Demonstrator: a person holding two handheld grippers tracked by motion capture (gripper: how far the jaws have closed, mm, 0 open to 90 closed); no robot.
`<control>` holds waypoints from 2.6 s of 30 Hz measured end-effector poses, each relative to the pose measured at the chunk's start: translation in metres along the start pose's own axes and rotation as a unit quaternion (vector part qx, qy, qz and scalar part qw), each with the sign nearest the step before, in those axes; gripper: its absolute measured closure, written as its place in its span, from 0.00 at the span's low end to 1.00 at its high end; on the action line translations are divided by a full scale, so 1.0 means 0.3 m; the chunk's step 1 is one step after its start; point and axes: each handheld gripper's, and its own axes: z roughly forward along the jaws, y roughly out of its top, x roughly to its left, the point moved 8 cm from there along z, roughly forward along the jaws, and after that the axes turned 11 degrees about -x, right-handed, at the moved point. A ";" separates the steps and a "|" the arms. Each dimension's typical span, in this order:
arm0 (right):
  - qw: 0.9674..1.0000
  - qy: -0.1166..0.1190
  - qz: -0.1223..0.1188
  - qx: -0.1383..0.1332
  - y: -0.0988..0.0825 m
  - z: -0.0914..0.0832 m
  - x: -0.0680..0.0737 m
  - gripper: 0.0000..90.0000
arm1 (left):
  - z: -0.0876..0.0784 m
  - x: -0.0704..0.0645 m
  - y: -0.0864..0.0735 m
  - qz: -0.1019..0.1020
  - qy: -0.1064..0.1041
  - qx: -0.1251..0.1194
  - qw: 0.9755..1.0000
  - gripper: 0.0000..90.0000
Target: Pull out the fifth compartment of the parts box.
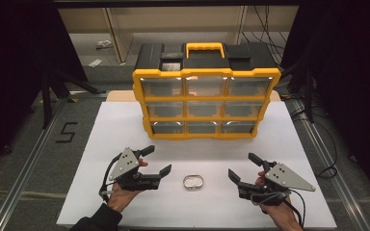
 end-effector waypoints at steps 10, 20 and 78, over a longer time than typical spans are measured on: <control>0.999 -0.005 -0.038 -0.007 0.006 -0.003 0.008 0.19 | 0.001 -0.001 -0.001 0.001 0.001 0.003 1.000 0.17; 0.999 -0.002 -0.039 -0.006 0.003 0.000 0.006 0.18 | 0.003 0.000 -0.001 -0.001 0.005 0.002 1.000 0.17; 0.902 -0.047 -0.428 -0.026 0.145 0.228 -0.018 0.25 | 0.016 -0.007 -0.012 0.005 0.005 0.010 1.000 0.18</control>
